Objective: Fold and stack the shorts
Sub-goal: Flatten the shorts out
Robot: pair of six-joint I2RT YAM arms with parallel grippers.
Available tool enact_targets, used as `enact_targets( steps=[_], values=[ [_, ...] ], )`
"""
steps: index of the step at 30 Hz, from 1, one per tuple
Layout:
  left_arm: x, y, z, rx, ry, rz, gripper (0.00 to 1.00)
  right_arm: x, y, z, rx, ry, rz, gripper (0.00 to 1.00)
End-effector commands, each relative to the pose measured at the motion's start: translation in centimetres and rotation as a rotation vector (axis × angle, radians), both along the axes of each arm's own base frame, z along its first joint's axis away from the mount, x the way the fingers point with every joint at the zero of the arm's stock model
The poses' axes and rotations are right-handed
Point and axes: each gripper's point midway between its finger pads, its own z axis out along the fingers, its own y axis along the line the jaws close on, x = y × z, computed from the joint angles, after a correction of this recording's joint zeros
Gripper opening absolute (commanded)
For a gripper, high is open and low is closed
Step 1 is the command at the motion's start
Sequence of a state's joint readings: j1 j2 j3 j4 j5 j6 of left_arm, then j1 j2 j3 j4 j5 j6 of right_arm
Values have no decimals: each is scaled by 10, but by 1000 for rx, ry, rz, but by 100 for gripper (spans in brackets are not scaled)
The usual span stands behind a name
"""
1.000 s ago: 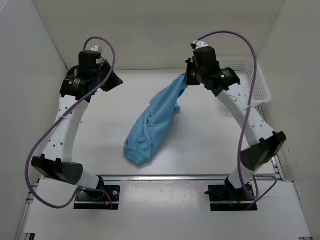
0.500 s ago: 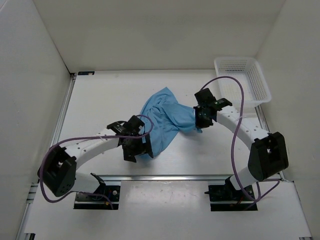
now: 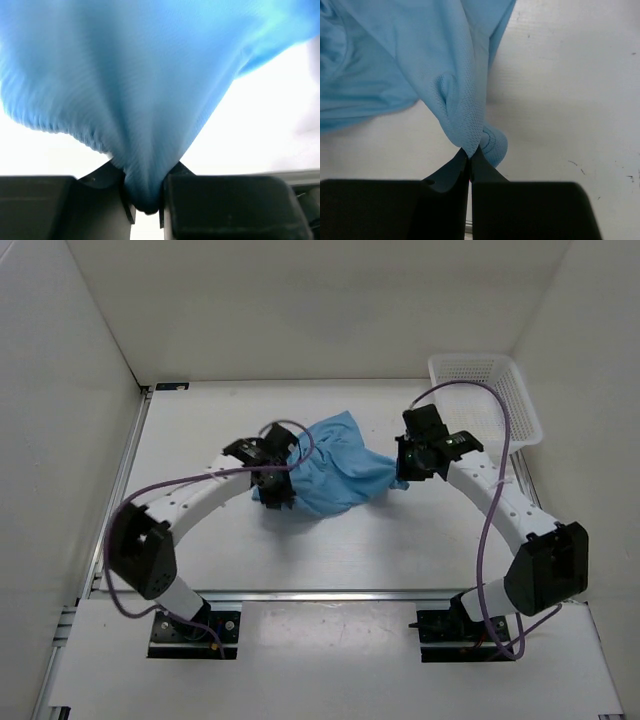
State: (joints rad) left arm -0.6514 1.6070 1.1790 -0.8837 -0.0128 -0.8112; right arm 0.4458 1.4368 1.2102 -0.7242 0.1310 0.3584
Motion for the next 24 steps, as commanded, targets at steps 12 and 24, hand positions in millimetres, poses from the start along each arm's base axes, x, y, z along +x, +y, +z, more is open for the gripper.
enact_targets(
  steps=[12, 24],
  values=[
    [1, 133, 305, 4, -704, 186, 10, -7, -33, 225, 105, -546, -29, 0],
    [115, 102, 259, -29, -608, 92, 17, 77, -6, 227, 87, -539, -60, 2]
  ],
)
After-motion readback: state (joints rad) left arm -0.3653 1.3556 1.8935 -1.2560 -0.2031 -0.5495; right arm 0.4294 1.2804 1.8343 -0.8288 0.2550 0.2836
